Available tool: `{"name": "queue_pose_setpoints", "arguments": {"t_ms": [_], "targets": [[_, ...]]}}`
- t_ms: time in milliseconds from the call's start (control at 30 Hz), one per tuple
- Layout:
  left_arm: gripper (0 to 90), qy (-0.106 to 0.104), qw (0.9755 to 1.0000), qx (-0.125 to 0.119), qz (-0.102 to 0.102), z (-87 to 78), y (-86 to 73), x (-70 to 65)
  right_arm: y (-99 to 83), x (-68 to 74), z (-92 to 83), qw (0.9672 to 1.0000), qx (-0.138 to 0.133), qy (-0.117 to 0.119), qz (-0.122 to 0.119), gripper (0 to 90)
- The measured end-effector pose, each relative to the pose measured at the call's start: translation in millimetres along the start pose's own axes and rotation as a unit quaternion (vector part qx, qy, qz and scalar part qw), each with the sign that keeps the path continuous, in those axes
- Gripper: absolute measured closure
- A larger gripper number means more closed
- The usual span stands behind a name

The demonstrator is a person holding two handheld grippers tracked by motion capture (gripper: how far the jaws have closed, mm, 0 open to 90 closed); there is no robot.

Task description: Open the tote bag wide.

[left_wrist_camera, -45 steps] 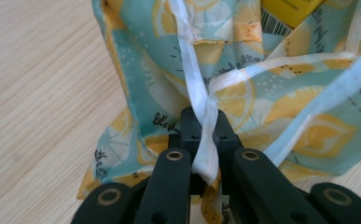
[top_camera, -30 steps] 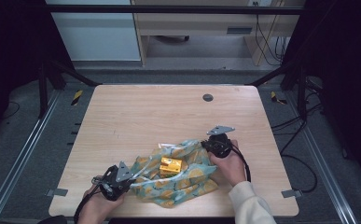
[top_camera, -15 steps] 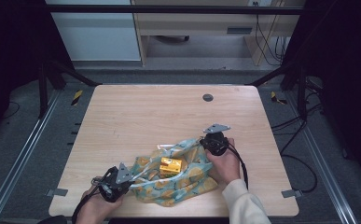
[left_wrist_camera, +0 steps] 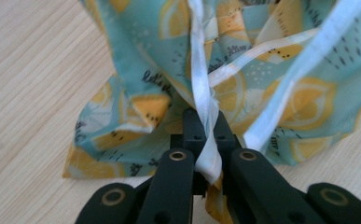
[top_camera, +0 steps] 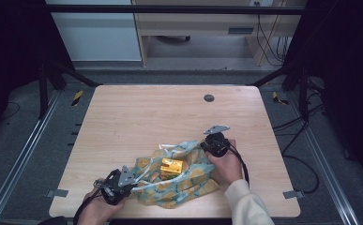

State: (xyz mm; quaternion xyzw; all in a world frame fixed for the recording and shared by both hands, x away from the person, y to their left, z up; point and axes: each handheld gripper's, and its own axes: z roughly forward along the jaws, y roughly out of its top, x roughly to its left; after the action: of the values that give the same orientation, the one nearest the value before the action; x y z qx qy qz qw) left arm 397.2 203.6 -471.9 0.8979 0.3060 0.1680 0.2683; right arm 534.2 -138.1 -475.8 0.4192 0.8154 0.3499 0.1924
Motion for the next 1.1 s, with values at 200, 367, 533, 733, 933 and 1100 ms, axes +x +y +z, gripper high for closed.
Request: {"name": "queue_pose_setpoints", "arguments": {"t_ms": [200, 367, 533, 733, 933, 1100], "targets": [[60.1, 0.029, 0.9980, -0.056, -0.005, -8.5, 5.9, -1.4, 8.0, 9.3, -23.1, 0.9998, -0.020, 0.004, -0.001, 33.5], [43.3, 0.033, 0.9939, -0.103, -0.023, -16.8, 10.6, -0.6, 14.1, 20.1, -39.9, 0.9992, -0.035, 0.012, -0.012, 22.1], [39.0, 0.040, 0.9896, -0.137, -0.019, -33.0, 19.2, -1.3, 17.5, 28.4, -59.8, 0.9981, -0.056, 0.016, -0.019, 23.3], [40.9, 0.065, 0.9837, -0.168, -0.002, -54.7, 41.0, -0.7, 5.1, 47.3, -77.7, 0.9977, -0.047, 0.032, -0.036, 27.6], [50.8, 0.066, 0.9936, -0.092, -0.007, -9.9, 46.4, 14.1, -18.3, 60.0, -72.0, 0.9969, -0.017, 0.053, -0.056, 32.7], [52.6, 0.067, 0.9964, -0.050, -0.015, 10.0, 34.2, 14.7, -39.0, 67.6, -63.8, 0.9949, 0.013, 0.061, -0.079, 38.5]]}}
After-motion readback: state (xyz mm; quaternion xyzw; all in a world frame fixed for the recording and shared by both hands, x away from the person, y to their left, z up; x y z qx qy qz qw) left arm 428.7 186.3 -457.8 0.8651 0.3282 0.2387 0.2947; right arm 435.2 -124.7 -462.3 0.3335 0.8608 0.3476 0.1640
